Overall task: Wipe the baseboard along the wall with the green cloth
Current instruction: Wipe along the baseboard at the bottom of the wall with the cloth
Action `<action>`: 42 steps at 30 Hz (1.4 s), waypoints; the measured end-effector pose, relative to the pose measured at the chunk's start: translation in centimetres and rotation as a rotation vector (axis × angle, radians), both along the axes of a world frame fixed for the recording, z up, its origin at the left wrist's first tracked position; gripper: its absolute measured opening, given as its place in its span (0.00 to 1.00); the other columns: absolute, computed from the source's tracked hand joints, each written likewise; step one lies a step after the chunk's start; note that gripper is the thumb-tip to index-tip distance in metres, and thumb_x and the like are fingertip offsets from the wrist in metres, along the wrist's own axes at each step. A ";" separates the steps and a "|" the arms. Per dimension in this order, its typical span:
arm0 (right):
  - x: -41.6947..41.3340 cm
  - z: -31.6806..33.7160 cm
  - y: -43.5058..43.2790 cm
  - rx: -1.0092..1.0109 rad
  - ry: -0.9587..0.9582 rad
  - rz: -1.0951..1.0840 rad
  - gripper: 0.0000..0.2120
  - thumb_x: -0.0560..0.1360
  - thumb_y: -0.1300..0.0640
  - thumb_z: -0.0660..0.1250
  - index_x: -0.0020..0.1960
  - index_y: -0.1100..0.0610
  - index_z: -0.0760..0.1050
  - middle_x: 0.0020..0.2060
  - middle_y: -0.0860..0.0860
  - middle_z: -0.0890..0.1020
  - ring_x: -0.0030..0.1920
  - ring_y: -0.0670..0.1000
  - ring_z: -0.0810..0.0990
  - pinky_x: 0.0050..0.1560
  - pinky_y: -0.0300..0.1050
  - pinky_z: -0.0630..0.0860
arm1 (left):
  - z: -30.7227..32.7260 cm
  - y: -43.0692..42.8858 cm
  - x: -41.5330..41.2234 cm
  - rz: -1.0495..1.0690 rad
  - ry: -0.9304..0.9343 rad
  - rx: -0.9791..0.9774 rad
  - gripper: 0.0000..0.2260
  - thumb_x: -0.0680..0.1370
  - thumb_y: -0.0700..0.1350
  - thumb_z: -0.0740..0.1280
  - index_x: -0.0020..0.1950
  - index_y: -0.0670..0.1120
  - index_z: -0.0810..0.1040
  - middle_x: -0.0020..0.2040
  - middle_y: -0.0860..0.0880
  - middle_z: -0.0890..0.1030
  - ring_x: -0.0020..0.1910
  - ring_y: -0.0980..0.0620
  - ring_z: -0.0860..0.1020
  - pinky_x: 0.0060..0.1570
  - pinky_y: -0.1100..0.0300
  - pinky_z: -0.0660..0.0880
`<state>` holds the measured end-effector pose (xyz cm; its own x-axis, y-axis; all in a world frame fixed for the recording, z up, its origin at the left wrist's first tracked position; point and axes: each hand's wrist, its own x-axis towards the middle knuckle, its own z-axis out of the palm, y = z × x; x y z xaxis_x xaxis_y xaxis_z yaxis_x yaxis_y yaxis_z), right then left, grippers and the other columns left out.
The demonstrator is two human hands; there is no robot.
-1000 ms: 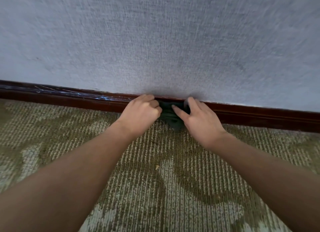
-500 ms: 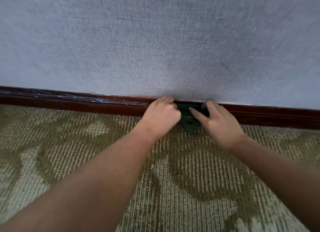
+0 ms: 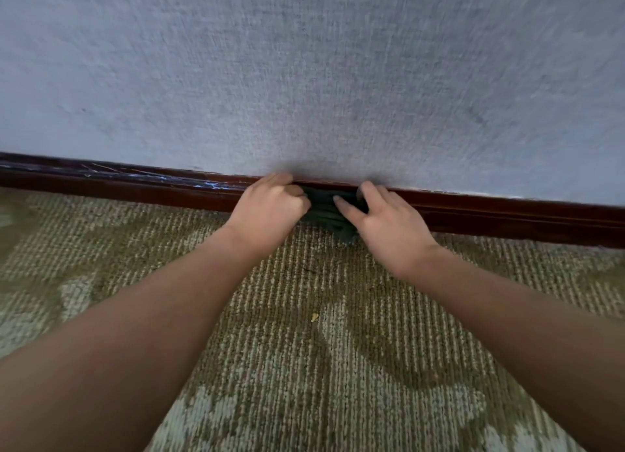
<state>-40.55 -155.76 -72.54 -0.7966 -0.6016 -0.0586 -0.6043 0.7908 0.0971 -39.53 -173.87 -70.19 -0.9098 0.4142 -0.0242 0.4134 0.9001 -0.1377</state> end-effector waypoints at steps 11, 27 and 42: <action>0.2 1.7 -3.1 -0.050 -0.041 -0.014 0.28 0.76 0.63 0.61 0.74 0.54 0.56 0.63 0.59 0.63 0.64 0.57 0.65 0.64 0.49 0.63 | 0.7 -2.4 0.2 0.025 0.023 -0.055 0.13 0.73 0.36 0.65 0.56 0.43 0.80 0.51 0.47 0.82 0.57 0.46 0.72 0.58 0.54 0.71; -0.3 0.7 -5.9 -0.091 -0.124 -0.019 0.29 0.77 0.63 0.60 0.74 0.52 0.54 0.65 0.57 0.62 0.63 0.56 0.63 0.64 0.48 0.62 | 0.5 -4.4 -0.3 0.265 -0.005 0.089 0.15 0.72 0.34 0.66 0.56 0.46 0.80 0.52 0.44 0.79 0.55 0.45 0.73 0.51 0.53 0.72; 0.9 1.6 -5.2 0.010 0.025 0.027 0.27 0.75 0.63 0.62 0.73 0.57 0.58 0.62 0.59 0.64 0.63 0.57 0.64 0.64 0.48 0.62 | 0.8 -3.8 1.2 0.163 0.020 -0.027 0.12 0.75 0.37 0.62 0.57 0.45 0.79 0.52 0.48 0.80 0.57 0.49 0.70 0.56 0.58 0.66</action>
